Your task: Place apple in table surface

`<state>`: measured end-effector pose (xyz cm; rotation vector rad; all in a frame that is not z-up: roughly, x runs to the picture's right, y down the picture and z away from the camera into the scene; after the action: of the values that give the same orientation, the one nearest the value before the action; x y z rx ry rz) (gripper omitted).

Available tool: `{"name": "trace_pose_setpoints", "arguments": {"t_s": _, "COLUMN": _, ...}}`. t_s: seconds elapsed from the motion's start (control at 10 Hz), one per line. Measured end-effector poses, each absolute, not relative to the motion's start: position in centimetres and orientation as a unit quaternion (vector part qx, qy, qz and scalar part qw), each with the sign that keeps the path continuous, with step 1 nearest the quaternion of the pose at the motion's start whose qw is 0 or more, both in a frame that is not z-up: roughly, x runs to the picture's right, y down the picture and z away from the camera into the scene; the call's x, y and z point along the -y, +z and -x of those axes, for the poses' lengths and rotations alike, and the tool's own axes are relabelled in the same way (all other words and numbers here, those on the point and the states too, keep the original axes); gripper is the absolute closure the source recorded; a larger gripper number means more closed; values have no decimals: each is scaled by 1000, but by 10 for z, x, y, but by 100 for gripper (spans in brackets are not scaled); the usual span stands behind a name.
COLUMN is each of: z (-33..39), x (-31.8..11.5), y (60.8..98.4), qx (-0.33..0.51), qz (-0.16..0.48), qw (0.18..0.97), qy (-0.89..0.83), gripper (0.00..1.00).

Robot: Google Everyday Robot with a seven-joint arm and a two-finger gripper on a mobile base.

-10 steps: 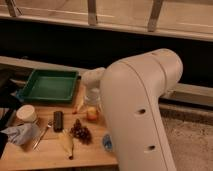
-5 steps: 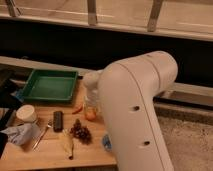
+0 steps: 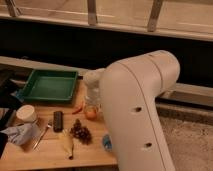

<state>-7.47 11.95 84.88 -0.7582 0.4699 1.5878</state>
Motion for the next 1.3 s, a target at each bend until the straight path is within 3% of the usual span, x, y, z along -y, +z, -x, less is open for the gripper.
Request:
{"name": "trace_pose_setpoints", "arguments": {"t_s": 0.6, "z": 72, "x": -67, "y": 773, "qx": -162, "qz": 319, "qw": 638, "qy": 682, "gripper": 100}}
{"name": "trace_pose_setpoints", "arguments": {"t_s": 0.9, "z": 74, "x": -78, "y": 781, "qx": -174, "qz": 334, "qw": 637, "qy": 673, "gripper": 100}}
{"name": "trace_pose_setpoints", "arguments": {"t_s": 1.3, "z": 79, "x": -120, "y": 820, "qx": -202, "qz": 364, "qw": 629, "qy": 657, "gripper": 100}}
